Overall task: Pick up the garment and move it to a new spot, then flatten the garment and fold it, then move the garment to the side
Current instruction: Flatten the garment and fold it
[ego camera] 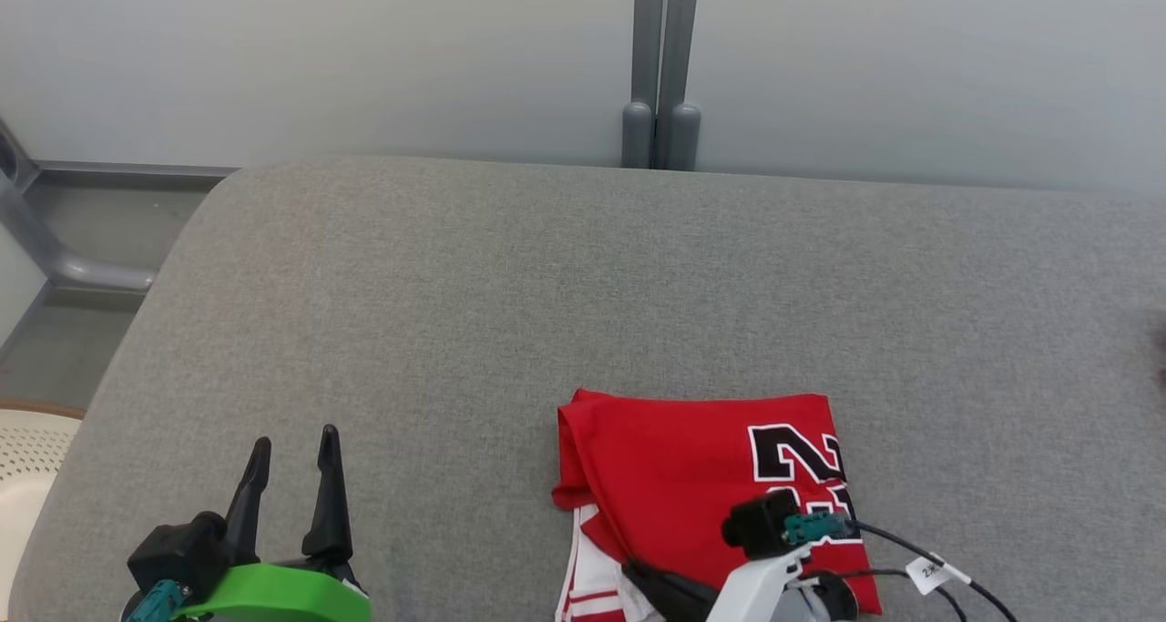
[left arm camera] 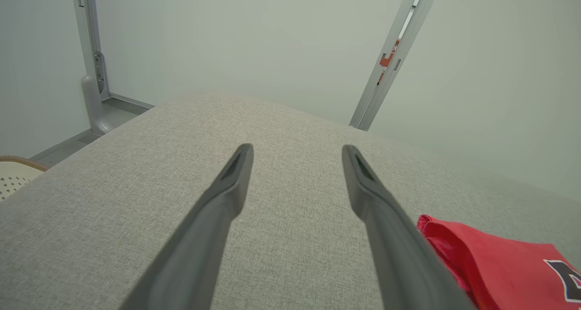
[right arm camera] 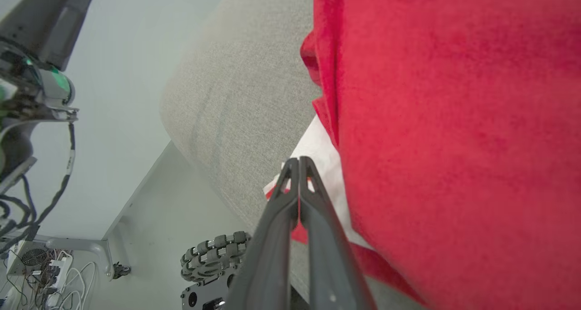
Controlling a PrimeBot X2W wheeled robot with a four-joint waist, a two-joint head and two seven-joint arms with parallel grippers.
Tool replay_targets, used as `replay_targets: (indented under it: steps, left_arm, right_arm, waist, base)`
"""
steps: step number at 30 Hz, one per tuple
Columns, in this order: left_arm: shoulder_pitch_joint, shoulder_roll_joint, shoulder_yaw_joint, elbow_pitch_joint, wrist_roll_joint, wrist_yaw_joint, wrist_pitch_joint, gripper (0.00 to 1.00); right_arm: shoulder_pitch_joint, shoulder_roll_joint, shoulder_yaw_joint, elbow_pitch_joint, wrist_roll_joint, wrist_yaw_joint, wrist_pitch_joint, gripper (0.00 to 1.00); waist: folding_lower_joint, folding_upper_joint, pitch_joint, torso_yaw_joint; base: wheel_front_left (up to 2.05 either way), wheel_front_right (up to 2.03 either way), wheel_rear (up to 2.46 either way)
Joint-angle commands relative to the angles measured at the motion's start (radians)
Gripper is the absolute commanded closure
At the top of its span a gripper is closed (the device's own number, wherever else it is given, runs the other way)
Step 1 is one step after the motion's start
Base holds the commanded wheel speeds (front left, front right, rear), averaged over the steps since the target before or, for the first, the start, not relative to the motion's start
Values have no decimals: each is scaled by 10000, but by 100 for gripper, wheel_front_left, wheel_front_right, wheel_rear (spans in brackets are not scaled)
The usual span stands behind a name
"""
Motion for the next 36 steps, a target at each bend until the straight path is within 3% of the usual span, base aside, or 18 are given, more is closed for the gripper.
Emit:
replay_targets:
  steps: [1,9,10,12,18,25,36]
  left_arm:
    - [1,16,36,-54,76,39,-23,0]
    - [134,-48,192,-239,157,38,-24,0]
    - [160,-55,226,-267,163,42,-24,0]
    - [199,-81,290,-339,201,31,-24,0]
    - [275,-214,528,-640,295,-40,-24,0]
    - [354,-364,720,-879,526,-133,-25,0]
    - [535,-542,1134,-1063,894,-267,-25,0]
  right_arm:
    - [-173,-211,14,-142,167,4,-258,100]
    - [-813,-1422,-1035,-1088,387,4,-2059,99]
    - [-868,-1580,-1230,-1145,315,4,-2232,73]
    - [-930,-1853,-1728,-1236,158,4,-2566,0]
    - [-873,-2153,-3435,-1343,-910,4,-3144,0]
    - [-234,-1698,-5291,-1341,-2366,4,-3317,0]
    - [740,-993,-6570,-1242,-3682,4,-3338,0]
  waist:
    - [0,0,-12,-70]
    - [0,0,-63,-422]
    - [0,0,-79,-482]
    - [0,0,-110,-607]
    - [0,0,-177,-1044]
    - [0,0,-108,-1540]
    - [0,0,-29,-2111]
  base:
    - [0,0,0]
    - [0,0,0]
    - [0,0,0]
    - [0,0,0]
    - [0,0,0]
    - [0,0,0]
    - [0,0,0]
